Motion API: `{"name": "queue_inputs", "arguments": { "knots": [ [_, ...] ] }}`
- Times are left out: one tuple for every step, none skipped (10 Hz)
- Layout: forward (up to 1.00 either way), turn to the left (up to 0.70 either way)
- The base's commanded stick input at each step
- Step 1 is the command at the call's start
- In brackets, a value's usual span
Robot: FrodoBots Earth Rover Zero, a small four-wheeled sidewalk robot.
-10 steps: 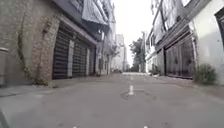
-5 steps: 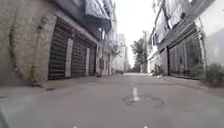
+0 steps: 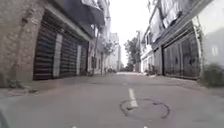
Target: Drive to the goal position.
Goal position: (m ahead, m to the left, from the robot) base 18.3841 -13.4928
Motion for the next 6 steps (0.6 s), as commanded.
{"name": "queue_inputs", "arguments": {
  "knots": [
    [0.85, 0.00],
    [0.85, 0.00],
    [0.85, 0.00],
    [0.85, 0.00],
    [0.85, 0.00],
    [0.85, 0.00]
  ]
}}
